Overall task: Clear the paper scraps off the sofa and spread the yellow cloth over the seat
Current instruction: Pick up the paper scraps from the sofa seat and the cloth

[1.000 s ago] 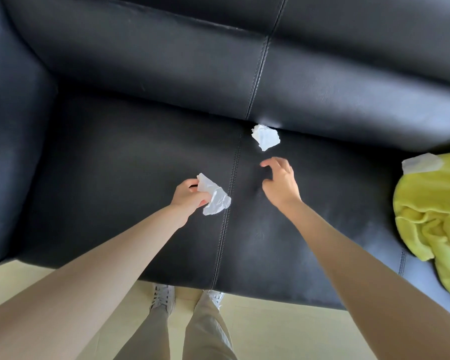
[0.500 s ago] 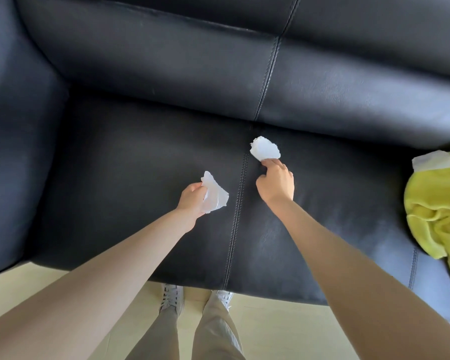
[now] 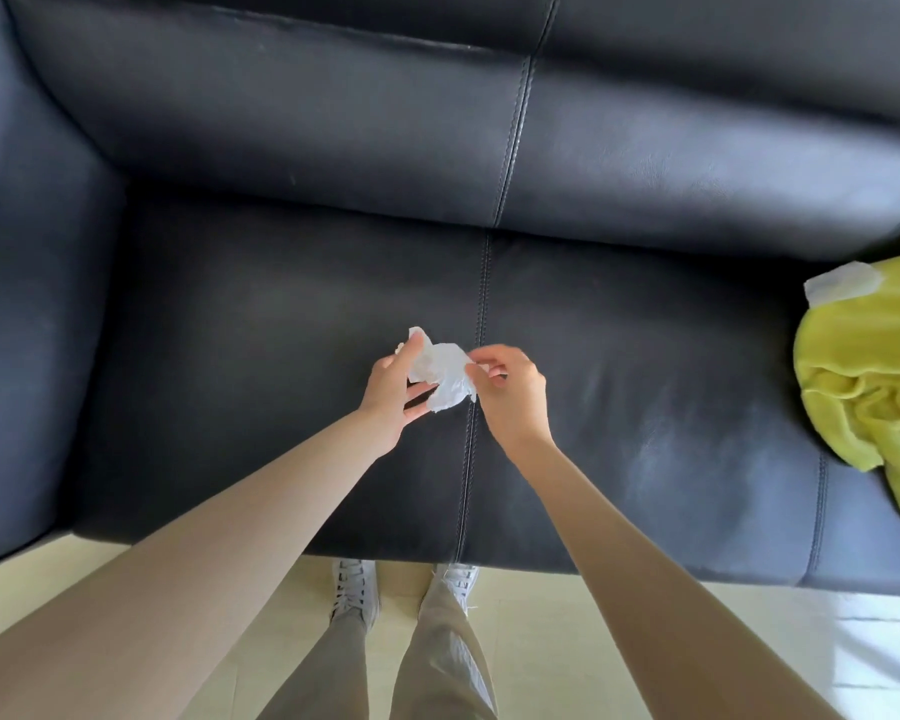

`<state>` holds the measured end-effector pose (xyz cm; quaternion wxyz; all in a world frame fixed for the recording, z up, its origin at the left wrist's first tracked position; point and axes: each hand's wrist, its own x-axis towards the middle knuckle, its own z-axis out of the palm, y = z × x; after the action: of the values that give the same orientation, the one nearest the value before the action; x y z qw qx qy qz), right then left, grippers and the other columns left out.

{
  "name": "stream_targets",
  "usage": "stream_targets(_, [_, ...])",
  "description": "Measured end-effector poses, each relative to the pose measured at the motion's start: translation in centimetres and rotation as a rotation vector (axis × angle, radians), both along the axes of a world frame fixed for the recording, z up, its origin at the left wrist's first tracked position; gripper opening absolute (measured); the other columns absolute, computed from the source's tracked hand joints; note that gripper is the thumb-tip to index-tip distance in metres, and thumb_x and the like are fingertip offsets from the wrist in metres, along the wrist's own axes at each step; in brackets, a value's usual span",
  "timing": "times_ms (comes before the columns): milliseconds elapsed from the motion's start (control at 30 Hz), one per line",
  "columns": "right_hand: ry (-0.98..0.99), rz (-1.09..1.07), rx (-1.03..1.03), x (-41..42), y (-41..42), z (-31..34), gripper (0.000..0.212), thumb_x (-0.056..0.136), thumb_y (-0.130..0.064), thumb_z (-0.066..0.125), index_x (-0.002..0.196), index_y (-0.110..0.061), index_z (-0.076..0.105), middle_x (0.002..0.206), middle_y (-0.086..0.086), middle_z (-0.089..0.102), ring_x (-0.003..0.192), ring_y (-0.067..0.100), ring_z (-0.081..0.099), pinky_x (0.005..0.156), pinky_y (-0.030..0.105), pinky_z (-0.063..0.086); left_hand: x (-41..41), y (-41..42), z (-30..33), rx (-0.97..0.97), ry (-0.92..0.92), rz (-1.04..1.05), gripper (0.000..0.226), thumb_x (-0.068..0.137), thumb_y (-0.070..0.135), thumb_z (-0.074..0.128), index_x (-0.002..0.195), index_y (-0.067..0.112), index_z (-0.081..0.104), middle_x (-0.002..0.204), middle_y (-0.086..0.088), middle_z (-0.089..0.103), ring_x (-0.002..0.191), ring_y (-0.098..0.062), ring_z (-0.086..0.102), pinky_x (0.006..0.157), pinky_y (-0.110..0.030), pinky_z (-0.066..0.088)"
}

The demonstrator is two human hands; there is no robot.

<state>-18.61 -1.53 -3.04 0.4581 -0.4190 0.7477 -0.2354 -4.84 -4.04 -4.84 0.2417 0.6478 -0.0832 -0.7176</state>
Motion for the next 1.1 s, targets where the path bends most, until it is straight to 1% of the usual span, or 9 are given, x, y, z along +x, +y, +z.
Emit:
stream_targets(100, [-0.073,0.042,0.069,0.7,0.7,-0.4,0.013,0.094,-0.018,0.053,0.1,-0.016,0.064,0.1,0.0,0.067,0.087,0.015,0.061,0.066,0.014,0.045,-0.1,0.2,-0.1,0.001,-0.018,-0.035,0.058,0.081,0.053,0.066,0.128,0.021,0.051,0.12,-0.001,0.062,0.107,-0.016,0.063,0.079,-0.036,0.056])
stream_targets(167, [-0.157,-0.029,0.143,1.1,1.0,-0.7,0.013,0.096,-0.023,0.049,0.101,-0.015,0.058,0.096,0.003,0.072,0.086,0.023,0.065,0.068,0.029,0.05,0.0,0.4,0.1,0.006,-0.009,-0.051,0.066,0.076,0.05,0.073,0.13,0.022,0.049,0.12,-0.001,0.063,0.106,-0.015,0.064,0.074,-0.035,0.056])
stream_targets(233, [-0.246,-0.132,0.203,1.3,1.3,-0.9,0.014,0.096,-0.024,0.047,0.1,-0.014,0.055,0.084,0.002,0.075,0.089,0.027,0.069,0.082,0.044,0.053,-0.1,0.4,0.1,-0.004,0.003,-0.065,0.063,0.077,0.043,0.075,0.13,0.021,0.049,0.116,-0.001,0.065,0.102,-0.014,0.065,0.074,-0.036,0.057])
stream_targets(300, [-0.308,-0.211,0.225,1.4,1.6,-1.2,0.015,0.096,-0.023,0.046,0.103,-0.014,0.055,0.084,0.004,0.075,0.09,0.025,0.071,0.091,0.048,0.052,-0.1,0.5,0.3,-0.015,0.011,-0.067,0.053,0.081,0.033,0.074,0.126,0.02,0.049,0.112,-0.001,0.065,0.098,-0.012,0.066,0.074,-0.036,0.056])
stream_targets(500, [-0.262,-0.163,0.278,0.9,2.3,-1.2,0.015,0.095,-0.023,0.05,0.103,-0.017,0.061,0.098,0.008,0.071,0.1,0.029,0.065,0.087,0.04,0.052,-0.1,0.9,0.7,-0.083,0.012,-0.128,0.047,0.086,0.018,0.07,0.127,0.019,0.048,0.117,-0.002,0.064,0.097,-0.015,0.068,0.07,-0.032,0.058])
stream_targets(667, [-0.256,-0.033,0.256,0.4,2.9,-0.5,0.023,0.093,-0.01,0.048,0.102,-0.017,0.068,0.099,0.003,0.069,0.085,0.02,0.065,0.083,0.033,0.052,-0.9,1.3,1.2,-0.124,-0.053,-0.231,0.045,0.082,0.009,0.072,0.121,0.019,0.053,0.106,-0.001,0.065,0.093,-0.017,0.066,0.072,-0.029,0.057])
stream_targets(767, [-0.36,-0.145,0.254,-0.4,3.2,0.6,0.027,0.091,-0.003,0.048,0.105,-0.014,0.069,0.097,0.001,0.065,0.078,0.016,0.061,0.076,0.023,0.05,-1.4,1.4,1.6,-0.125,-0.148,-0.191,0.031,0.087,0.002,0.062,0.115,0.014,0.058,0.097,-0.002,0.063,0.087,-0.018,0.063,0.07,-0.027,0.055])
stream_targets(933, [-0.362,-0.402,0.291,-3.1,3.9,1.7,0.022,0.089,-0.004,0.051,0.103,-0.014,0.065,0.093,0.003,0.066,0.074,0.013,0.062,0.077,0.024,0.049,-2.6,0.8,2.4,-0.128,-0.215,-0.172,0.018,0.087,0.005,0.061,0.104,0.013,0.062,0.102,-0.006,0.062,0.09,-0.019,0.062,0.072,-0.027,0.056])
stream_targets(1100, [-0.317,-0.452,0.326,-7.9,4.5,2.2,0.023,0.087,-0.004,0.052,0.102,-0.016,0.066,0.094,0.004,0.068,0.076,0.014,0.063,0.077,0.025,0.049,-6.3,-0.4,3.5,-0.176,-0.209,-0.228,0.018,0.087,0.007,0.062,0.104,0.013,0.063,0.093,-0.002,0.062,0.082,-0.016,0.062,0.069,-0.023,0.053])
